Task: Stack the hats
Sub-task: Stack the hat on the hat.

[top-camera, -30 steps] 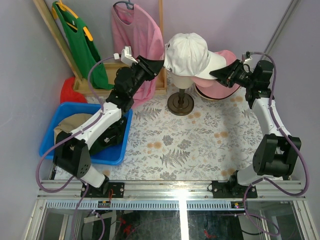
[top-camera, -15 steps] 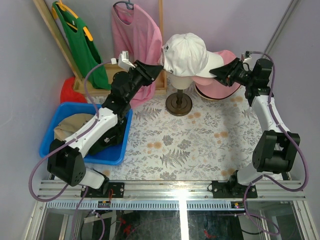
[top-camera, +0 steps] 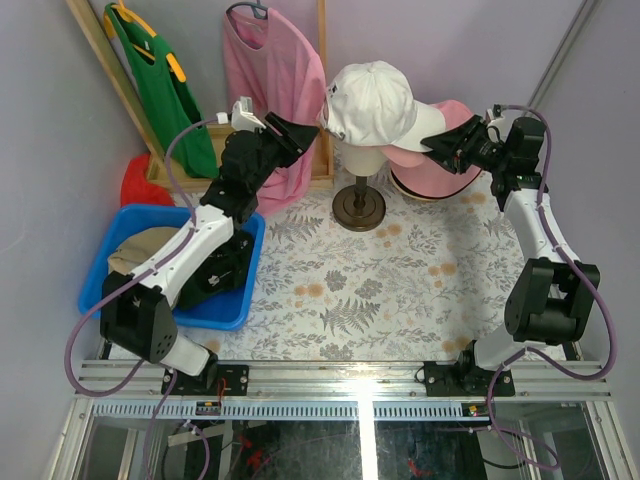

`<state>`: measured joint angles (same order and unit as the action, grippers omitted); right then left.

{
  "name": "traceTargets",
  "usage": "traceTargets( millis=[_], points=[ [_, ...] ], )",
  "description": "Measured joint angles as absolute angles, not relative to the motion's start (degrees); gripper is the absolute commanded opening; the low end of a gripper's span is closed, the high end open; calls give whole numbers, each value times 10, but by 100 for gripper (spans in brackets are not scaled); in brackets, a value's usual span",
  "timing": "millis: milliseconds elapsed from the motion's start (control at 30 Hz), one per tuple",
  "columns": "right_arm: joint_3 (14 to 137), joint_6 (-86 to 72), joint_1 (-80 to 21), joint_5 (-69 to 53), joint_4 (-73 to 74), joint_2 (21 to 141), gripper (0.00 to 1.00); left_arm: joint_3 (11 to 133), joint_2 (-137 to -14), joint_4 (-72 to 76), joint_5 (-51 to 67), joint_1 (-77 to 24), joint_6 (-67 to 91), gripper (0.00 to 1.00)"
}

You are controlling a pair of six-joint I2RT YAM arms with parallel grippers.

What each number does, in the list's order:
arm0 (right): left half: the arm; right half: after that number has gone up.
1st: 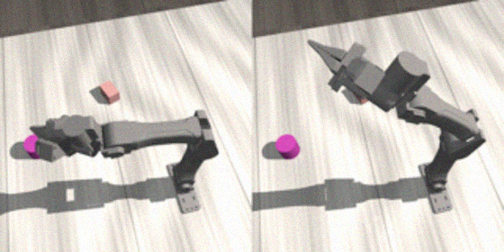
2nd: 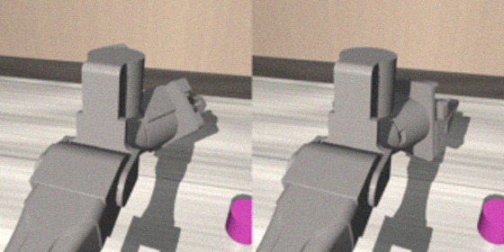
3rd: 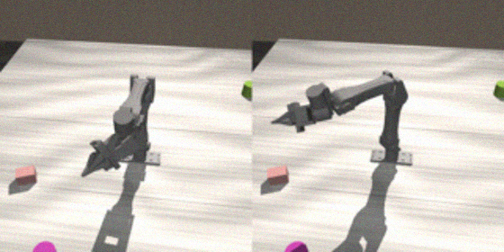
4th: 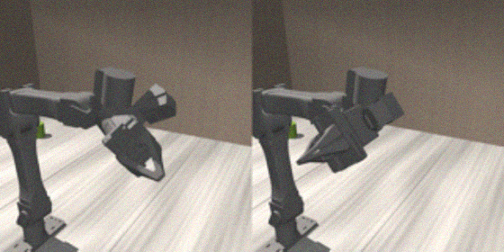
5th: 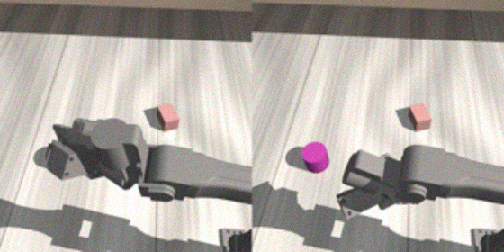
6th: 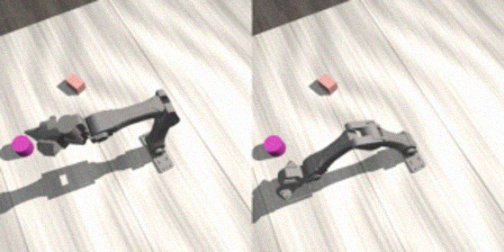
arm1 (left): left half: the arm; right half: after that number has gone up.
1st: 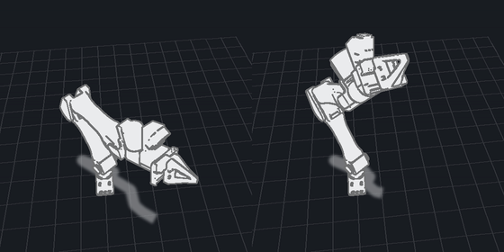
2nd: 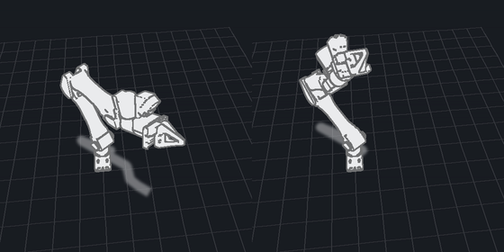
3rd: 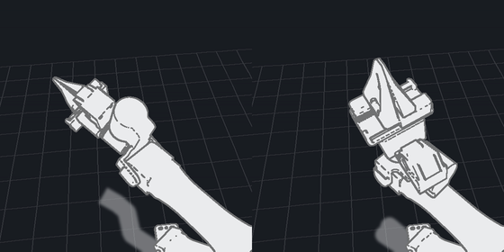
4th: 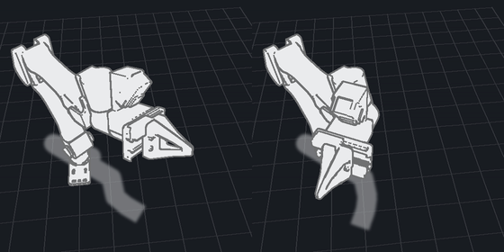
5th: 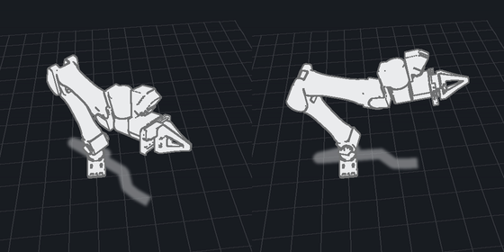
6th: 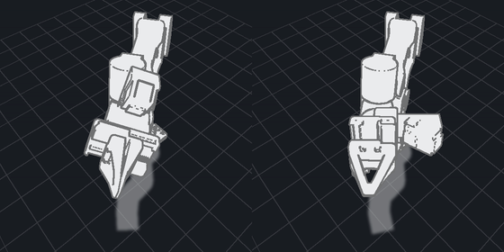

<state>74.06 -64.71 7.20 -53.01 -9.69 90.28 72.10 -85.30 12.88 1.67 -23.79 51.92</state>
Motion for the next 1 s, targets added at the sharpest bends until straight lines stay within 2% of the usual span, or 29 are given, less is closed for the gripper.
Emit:
traceTargets(
  millis=[767,1000],
  points=[
    [741,-647,76,-515,-91,908,49,894,-971,105,39,-216,520,50],
    [741,-650,76,-515,-97,909,49,922,-989,91,52,-213,515,45]
  ],
)
